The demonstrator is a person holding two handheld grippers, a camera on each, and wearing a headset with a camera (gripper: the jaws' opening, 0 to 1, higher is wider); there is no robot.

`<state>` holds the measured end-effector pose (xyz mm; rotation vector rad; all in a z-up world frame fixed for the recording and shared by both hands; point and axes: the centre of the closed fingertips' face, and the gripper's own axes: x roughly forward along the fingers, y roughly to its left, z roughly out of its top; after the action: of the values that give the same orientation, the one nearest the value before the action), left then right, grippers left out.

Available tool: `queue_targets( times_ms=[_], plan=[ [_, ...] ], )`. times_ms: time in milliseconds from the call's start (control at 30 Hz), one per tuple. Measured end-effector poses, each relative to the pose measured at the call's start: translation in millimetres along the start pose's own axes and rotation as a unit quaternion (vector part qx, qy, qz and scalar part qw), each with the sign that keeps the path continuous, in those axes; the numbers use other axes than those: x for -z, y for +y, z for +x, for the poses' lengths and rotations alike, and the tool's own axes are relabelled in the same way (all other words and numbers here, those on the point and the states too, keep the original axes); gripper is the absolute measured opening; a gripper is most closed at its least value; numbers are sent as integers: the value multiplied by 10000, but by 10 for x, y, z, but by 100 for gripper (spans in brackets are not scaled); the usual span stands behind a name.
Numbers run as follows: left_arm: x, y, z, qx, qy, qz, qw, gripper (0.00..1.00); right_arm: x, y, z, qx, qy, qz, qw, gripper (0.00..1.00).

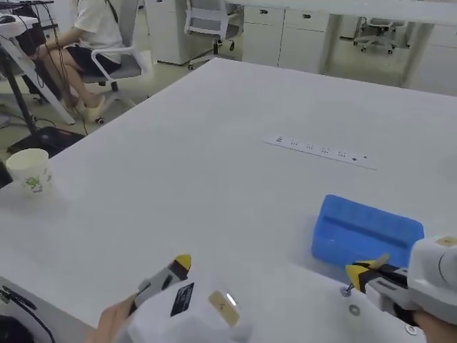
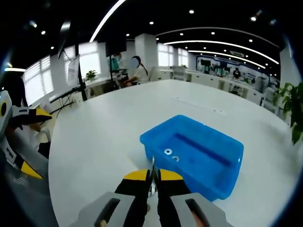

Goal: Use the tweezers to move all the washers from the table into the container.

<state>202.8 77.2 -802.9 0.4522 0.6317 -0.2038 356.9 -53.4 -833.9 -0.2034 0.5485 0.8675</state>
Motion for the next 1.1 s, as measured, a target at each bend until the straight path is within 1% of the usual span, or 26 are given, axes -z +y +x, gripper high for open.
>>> queue_targets(
  times_ms=[100,333,433,500,567,667,700,833,1100],
  plan=[
    [-7,23,-6,-55,-21,-32,10000,89,-13,14,-28,-20,15,-51,10000,2],
    [-4,32,-5,-94,-11,-14,10000,89,-130,81,-191,-72,-56,22,10000,2],
    [-3,33,-5,-103,-12,-8,9999,89,-162,110,-265,-92,-61,172,9998,2],
    [6,29,-1,-98,11,-1,10000,89,-189,120,-313,-107,-113,301,9994,2],
    [31,19,7,-80,88,30,9999,89,-215,127,-348,-113,-159,331,9993,2],
    [28,11,5,-66,80,58,9999,89,-275,149,-394,-132,-167,346,9992,2],
    [27,11,5,-65,77,59,9999,89,-286,149,-397,-136,-171,344,9992,2],
    [32,-3,11,-31,83,85,9999,89,-421,131,-428,-160,-237,317,9991,2],
    [34,9,6,-42,69,56,10000,89,-607,72,-459,-159,-205,282,9993,2]
  ],
)
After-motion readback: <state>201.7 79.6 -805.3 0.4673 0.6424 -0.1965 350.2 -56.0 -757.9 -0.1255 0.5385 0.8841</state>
